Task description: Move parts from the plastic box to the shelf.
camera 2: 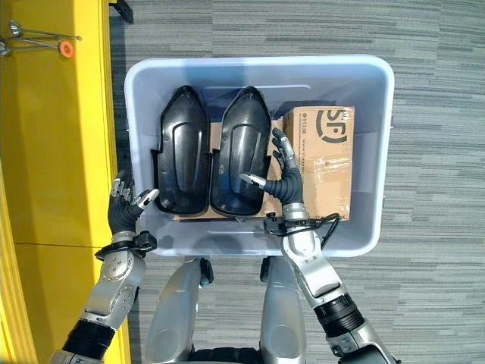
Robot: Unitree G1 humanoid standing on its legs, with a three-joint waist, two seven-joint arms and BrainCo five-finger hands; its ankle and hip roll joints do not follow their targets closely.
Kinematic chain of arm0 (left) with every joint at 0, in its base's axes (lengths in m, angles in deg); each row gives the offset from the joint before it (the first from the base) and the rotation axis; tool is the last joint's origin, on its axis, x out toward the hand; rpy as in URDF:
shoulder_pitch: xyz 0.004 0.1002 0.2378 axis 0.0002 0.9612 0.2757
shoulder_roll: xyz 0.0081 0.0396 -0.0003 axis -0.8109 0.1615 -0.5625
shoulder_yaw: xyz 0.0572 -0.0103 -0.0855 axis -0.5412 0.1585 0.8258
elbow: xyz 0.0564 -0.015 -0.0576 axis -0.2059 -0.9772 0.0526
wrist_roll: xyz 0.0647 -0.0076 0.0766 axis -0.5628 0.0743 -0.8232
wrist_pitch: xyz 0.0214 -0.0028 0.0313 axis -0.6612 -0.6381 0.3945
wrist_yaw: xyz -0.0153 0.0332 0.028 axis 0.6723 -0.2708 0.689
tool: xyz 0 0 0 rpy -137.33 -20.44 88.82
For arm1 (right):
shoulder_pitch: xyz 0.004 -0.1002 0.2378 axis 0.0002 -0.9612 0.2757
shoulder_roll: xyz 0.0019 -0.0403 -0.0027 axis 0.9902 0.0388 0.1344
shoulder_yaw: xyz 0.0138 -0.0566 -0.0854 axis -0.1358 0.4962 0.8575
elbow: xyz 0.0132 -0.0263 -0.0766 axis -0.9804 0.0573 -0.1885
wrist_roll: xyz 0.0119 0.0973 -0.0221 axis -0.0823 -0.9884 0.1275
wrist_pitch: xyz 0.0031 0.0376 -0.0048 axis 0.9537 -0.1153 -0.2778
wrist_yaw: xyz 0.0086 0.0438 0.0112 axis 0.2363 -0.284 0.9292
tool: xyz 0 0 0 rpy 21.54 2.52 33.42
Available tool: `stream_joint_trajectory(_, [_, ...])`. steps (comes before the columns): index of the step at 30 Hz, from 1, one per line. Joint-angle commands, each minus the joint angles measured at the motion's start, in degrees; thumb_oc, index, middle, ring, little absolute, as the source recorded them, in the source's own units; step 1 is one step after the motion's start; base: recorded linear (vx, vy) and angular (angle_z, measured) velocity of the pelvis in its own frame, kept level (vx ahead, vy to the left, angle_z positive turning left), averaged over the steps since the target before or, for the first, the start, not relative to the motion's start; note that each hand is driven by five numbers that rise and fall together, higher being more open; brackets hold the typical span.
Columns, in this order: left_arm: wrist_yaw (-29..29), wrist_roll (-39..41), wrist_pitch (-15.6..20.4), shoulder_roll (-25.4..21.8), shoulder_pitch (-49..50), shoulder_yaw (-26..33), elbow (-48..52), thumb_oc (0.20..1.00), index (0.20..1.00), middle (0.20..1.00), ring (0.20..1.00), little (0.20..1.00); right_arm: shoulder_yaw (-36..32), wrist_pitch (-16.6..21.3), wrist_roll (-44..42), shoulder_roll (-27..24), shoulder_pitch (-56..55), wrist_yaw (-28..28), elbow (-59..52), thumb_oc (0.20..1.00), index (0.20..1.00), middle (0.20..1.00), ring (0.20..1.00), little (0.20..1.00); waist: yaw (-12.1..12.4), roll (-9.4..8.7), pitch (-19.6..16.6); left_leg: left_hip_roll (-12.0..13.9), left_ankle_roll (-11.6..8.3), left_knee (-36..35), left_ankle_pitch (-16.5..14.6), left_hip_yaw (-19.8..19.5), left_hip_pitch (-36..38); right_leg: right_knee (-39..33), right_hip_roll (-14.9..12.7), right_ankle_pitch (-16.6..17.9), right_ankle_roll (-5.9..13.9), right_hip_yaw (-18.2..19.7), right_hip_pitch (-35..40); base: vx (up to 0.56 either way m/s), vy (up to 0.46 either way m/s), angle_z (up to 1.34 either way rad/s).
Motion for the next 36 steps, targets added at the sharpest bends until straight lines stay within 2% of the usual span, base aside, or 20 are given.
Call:
stream_joint_trajectory(1, [-0.6, -1.9, 1.4, -2.7, 2.8, 0.7, 3.3, 1.000, 1.000, 1.000, 1.000, 1.000, -0.3, 1.9, 1.9, 1.4, -0.7, -1.2, -2.5, 1.000, 1.000, 1.000, 1.000, 1.000, 0.5, -2.29, -1.3, 2.3, -3.58, 6.1, -5.8, 0.2, 0.0, 2.8, -4.7, -3.2, 4.20, -3.1, 1.3, 0.00, 0.000, 0.00])
stream_joint_trajectory(17, [-1.0, -2.0, 1.3, -3.2, 4.3, 0.9, 3.8, 1.000, 1.000, 1.000, 1.000, 1.000, -1.0, 1.4, 0.6, 1.3, -2.7, -2.1, -1.8, 1.000, 1.000, 1.000, 1.000, 1.000, 0.2, -1.97, -1.3, 2.3, -3.55, 6.3, -5.8, 0.4, -1.0, 3.4, -4.5, -3.3, 4.16, -2.6, -0.2, 0.00, 0.000, 0.00])
stream_joint_trajectory(23, [-0.7, -1.5, 1.0, -3.0, 4.8, 0.5, 3.6, 1.000, 1.000, 1.000, 1.000, 1.000, -0.1, 0.7, -3.4, 2.2, -2.6, -1.5, 1.3, 1.000, 1.000, 1.000, 1.000, 1.000, 0.4, -1.43, -1.3, 2.2, -3.63, 6.1, -5.6, 0.6, -1.3, 3.5, -4.6, -3.2, 4.07, -2.5, -0.9, 0.00, -0.006, -0.03])
stream_joint_trajectory(36, [-0.2, -0.2, 1.2, -2.6, 4.4, -1.1, 2.8, 1.000, 1.000, 1.000, 1.000, 1.000, 2.3, -1.4, -5.3, 4.6, 1.9, -2.7, 12.9, 1.000, 1.000, 1.000, 1.000, 1.000, 1.5, 0.45, -1.3, 1.8, -3.50, 6.0, -5.5, 0.8, -2.3, 4.0, -4.8, -3.2, 3.95, -2.2, -2.4, 0.00, -0.001, -0.01])
